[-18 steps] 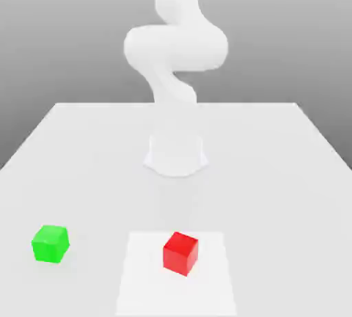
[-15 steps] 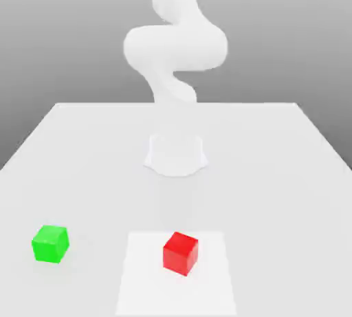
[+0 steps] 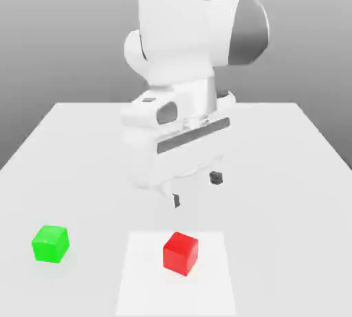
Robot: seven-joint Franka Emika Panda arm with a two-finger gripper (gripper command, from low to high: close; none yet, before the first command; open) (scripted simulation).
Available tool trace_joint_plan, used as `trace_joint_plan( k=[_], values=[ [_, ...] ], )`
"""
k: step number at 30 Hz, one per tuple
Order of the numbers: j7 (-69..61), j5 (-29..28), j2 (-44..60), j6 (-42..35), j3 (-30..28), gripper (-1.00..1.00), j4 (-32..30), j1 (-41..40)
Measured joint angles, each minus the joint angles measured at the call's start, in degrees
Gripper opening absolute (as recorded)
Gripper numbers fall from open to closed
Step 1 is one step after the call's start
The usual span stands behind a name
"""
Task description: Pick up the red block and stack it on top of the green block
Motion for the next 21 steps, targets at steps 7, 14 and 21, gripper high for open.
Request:
trace_joint_plan(
  k=[7,14,21],
  values=[
    [-8.2,-4.3,9.7,7.4,0.2,0.00,-4.3,-0.5],
    [-14.4,3.8,18.3,14.3,5.7,0.00,-3.0,-4.1],
    [-16.0,6.0,20.8,16.2,8.3,-1.00,-2.7,-6.2]
  ],
)
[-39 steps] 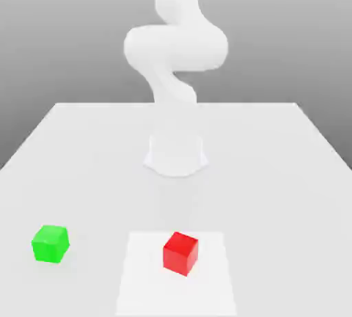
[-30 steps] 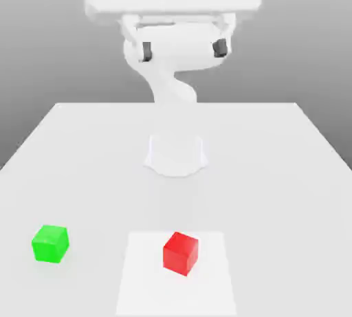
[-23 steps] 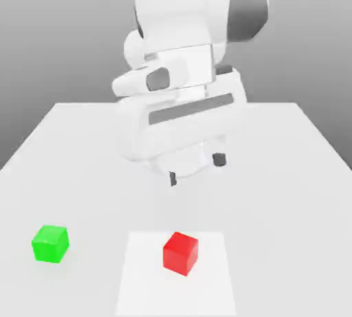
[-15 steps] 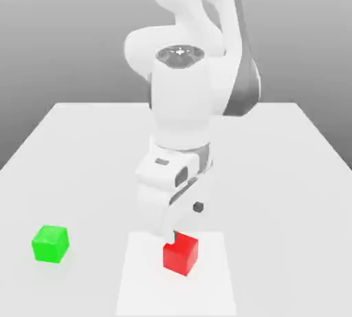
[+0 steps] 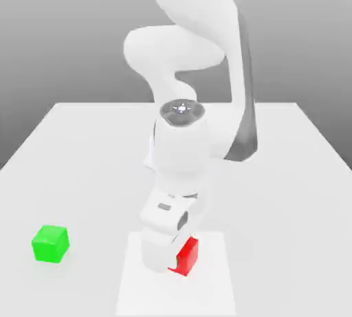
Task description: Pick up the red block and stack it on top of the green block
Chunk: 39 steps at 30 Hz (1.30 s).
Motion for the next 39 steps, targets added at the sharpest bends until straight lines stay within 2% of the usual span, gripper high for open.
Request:
trace_joint_plan(
  k=[3,8,13,16,23,26,29,36,37,39],
  values=[
    [0.4,-0.6,-0.5,-0.4,-0.4,-1.00,0.0,0.3],
    [5.0,-7.0,-6.5,-5.1,-4.3,-1.00,-0.8,2.6],
    [8.7,-11.8,-12.2,-9.8,-5.6,-1.00,-2.0,2.7],
    [10.6,-12.8,-13.7,-12.4,-9.0,-1.00,-0.8,-2.3],
    [15.3,-13.5,-14.6,-18.4,-18.4,-1.00,4.2,-19.8],
    [15.2,-12.4,-13.5,-18.2,-17.0,-1.00,5.3,-30.2],
    [13.9,-10.5,-11.2,-16.2,-13.5,-1.00,5.7,-26.4],
    [8.5,-3.0,-3.9,-10.1,-10.3,-1.00,5.9,-28.1],
    [7.7,-1.9,-2.9,-9.3,-9.7,1.00,5.9,-28.6],
    [7.7,-1.9,-2.9,-9.3,-9.7,1.00,5.9,-28.6]
  ],
)
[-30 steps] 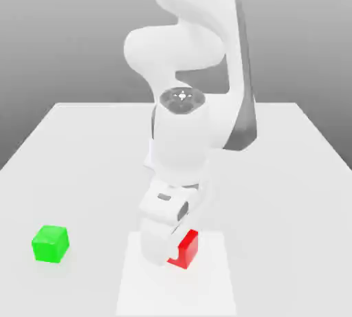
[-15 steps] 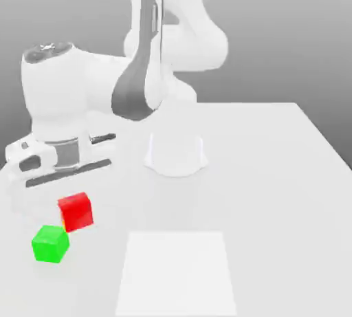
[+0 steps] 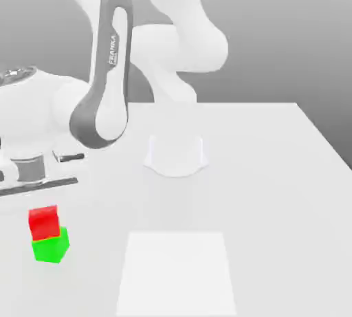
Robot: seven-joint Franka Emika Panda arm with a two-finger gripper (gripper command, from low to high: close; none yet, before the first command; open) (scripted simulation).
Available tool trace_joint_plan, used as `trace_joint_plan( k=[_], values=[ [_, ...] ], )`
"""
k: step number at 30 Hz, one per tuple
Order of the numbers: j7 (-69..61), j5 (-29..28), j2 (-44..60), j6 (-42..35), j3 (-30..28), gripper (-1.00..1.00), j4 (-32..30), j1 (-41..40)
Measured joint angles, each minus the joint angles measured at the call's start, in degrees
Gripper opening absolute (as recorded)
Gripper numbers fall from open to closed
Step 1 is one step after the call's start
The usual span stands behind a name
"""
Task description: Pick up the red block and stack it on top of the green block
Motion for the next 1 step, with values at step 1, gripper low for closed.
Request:
trace_joint_plan(
  k=[1],
  values=[
    [0.0,0.0,0.0,0.0,0.0,1.00,0.0,0.0]
  ],
)
